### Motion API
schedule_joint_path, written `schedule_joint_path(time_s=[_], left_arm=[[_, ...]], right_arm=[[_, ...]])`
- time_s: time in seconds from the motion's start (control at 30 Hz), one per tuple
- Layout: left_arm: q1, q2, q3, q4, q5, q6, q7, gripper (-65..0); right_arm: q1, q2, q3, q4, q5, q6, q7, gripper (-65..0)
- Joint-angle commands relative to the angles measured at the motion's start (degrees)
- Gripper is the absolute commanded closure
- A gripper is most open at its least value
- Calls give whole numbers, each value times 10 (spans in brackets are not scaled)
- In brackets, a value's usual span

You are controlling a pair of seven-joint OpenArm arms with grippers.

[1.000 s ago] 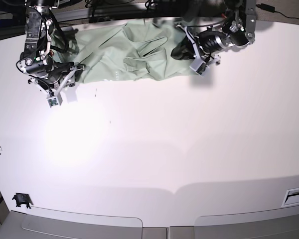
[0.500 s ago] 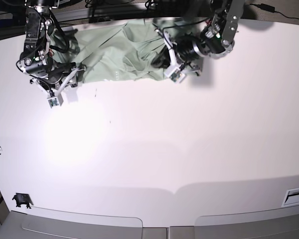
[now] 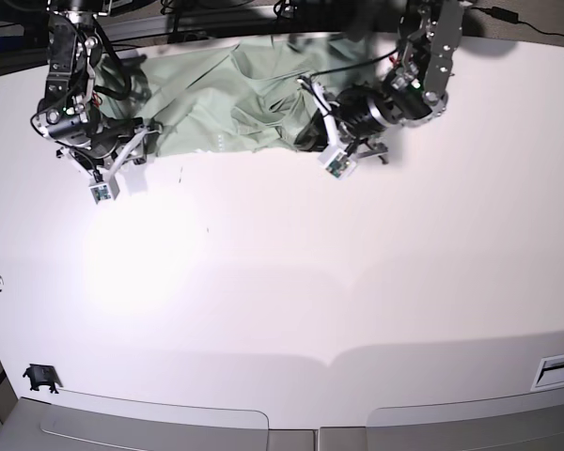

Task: Fold the T-shirt properly
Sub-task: 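Drag the folded side with the left gripper toward the shirt's middle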

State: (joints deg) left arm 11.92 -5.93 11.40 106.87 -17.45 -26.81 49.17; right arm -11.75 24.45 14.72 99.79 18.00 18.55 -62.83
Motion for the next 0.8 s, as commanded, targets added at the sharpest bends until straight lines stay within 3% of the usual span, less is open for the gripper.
schedule_joint_path(time_s=[0.0, 0.3, 0.4, 0.53, 0.77], left_arm=[[0, -2, -7, 17, -8, -1, 0, 0], [92, -12, -27, 20, -25, -3, 1, 0], [110, -12, -27, 17, -25, -9, -29, 0], [104, -7, -27, 3, -25, -9, -60, 0], [54, 4, 16, -85, -26, -10, -61, 0]], right_arm=[[6, 8, 3, 8, 2, -2, 9, -280], [6, 8, 3, 8, 2, -2, 10, -280], [6, 8, 3, 8, 3, -2, 11, -280], [6, 8, 3, 8, 7, -2, 12, -280], [6, 8, 3, 8, 6, -2, 11, -280]])
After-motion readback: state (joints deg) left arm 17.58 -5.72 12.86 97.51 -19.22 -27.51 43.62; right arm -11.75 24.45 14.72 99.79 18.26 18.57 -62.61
